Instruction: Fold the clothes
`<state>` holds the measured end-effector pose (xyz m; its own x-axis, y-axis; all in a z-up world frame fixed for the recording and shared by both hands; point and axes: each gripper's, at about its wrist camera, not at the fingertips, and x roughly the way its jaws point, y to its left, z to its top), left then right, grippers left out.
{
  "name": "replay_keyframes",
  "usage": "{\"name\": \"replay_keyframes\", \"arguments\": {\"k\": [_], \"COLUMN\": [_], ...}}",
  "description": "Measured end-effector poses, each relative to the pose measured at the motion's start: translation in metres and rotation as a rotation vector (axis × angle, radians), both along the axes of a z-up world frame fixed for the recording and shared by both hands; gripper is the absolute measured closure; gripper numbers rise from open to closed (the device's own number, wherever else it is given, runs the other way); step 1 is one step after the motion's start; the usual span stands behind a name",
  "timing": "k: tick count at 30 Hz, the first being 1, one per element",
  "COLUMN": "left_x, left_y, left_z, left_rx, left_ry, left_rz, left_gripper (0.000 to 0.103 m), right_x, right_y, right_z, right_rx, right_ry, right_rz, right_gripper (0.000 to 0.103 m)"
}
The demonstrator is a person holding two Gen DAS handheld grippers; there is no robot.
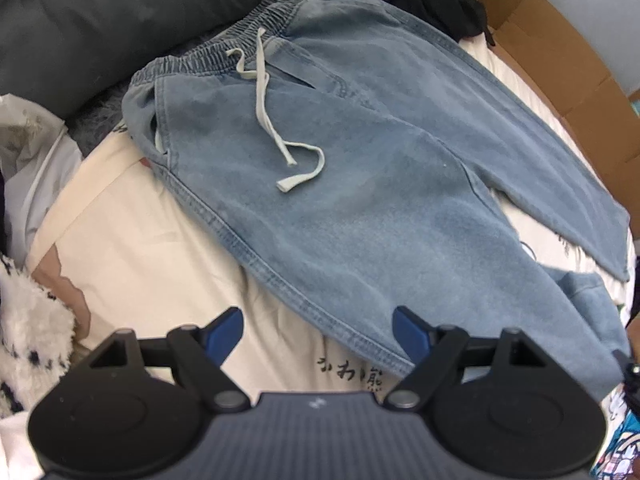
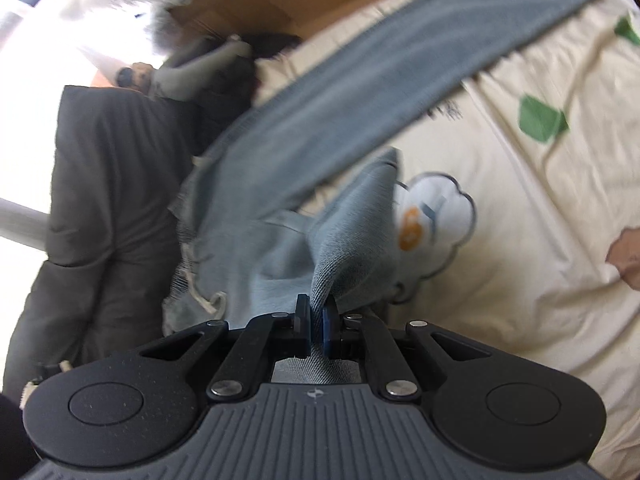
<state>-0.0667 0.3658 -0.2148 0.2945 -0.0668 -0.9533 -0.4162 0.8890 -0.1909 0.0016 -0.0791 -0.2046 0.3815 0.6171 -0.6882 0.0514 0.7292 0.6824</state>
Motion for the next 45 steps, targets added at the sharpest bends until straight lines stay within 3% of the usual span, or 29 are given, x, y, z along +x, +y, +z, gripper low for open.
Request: {"name": "replay_keyframes", "arguments": {"k": [7,11,20,28,31,33,35,40,45], "left_x": [-0.005,-0.006,-0.004,-0.004,-0.003,-0.002,-0.001,0.001,0.003], "left_y": [0.004,0.009,0.018,0.036,0.04,0.042,0.043,0.043,0.034], "left_z": [0.005,0.005,-0.003,-0.013,-0.011,-0.009,-0.006,0.0,0.002], "left_rx": [-0.008,-0.016,-0.036,-0.039,-0.038,-0.036,-0.035,-0.033,-0.046], "left_ry": [-0.019,-0.024,-0.017,0.005,0.002,-0.004,-0.01,-0.029,-0.044], "left_rz": [0.01,0.025,0.044,0.078,0.087,0.089,0.091,0.091,0.077], "left_gripper": [0.02,0.02,0.02,0.02,0.02,0.02,0.02,0.02,0.02], "right_x": [0.003,0.017,0.062,0.101,0.111,0.115,0.116,0.116,0.108], "right_y": [0.018,0.036,0.093,0.136,0.153,0.164,0.17,0.164,0.122], "right_z": [0.057,0.069,0.024,0.006,0.0,-0.003,-0.003,0.001,0.001], "right_rx": [0.054,0.048,0.082,0.098,0.11,0.121,0.122,0.12,0.124], "right_ry": [-0.091,-0.11,-0.087,-0.078,-0.032,-0.022,-0.024,-0.031,-0.034], "right_rz": [0.017,0.052,0.153,0.223,0.232,0.248,0.255,0.236,0.137], "right_gripper": [0.1,0.1,0.1,0.099,0.092,0.063,0.051,0.051,0.051]}}
